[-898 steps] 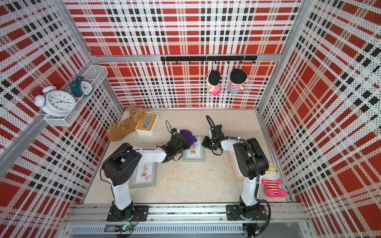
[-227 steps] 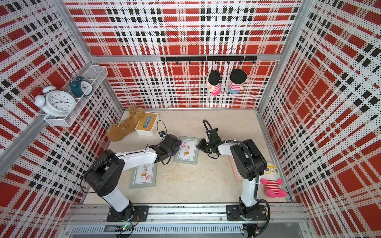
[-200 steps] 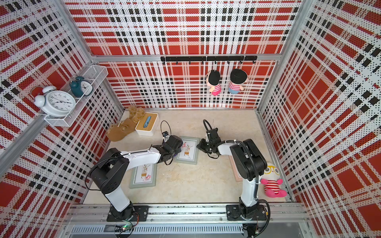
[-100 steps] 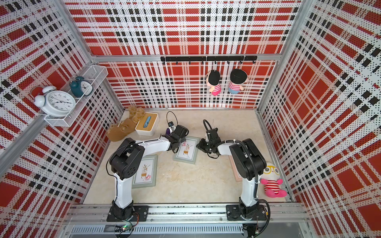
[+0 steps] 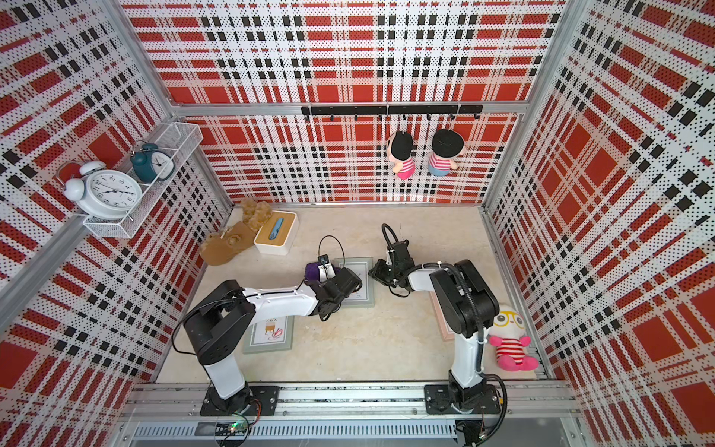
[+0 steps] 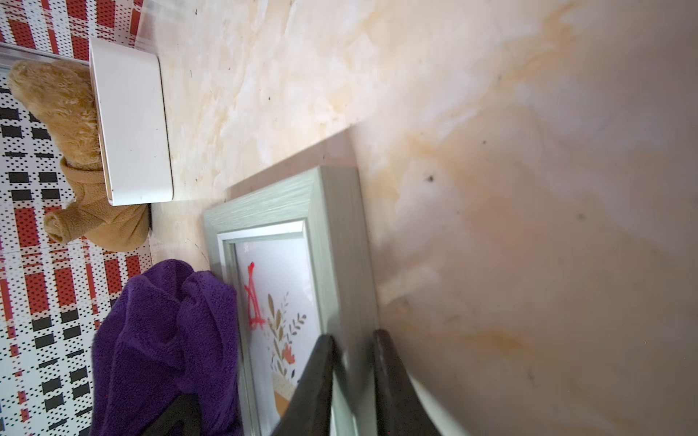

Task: Wipe the picture frame with a cloth
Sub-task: Wipe the dirt from the picture frame.

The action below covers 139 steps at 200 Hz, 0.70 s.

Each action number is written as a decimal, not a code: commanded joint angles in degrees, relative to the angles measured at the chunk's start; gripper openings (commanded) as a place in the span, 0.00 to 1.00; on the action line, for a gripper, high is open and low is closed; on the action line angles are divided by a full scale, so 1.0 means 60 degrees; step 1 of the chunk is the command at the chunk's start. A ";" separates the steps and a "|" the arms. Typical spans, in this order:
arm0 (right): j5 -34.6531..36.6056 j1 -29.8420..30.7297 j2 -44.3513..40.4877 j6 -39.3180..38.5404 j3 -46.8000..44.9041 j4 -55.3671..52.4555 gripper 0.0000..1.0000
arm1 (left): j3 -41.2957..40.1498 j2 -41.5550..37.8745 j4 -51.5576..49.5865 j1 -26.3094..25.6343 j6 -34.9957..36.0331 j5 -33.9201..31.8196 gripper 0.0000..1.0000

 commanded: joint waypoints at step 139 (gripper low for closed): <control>0.0346 0.0184 0.0796 0.0563 -0.0271 -0.0868 0.21 | 0.0493 0.0734 -0.2621 -0.0849 -0.0117 0.1672 0.00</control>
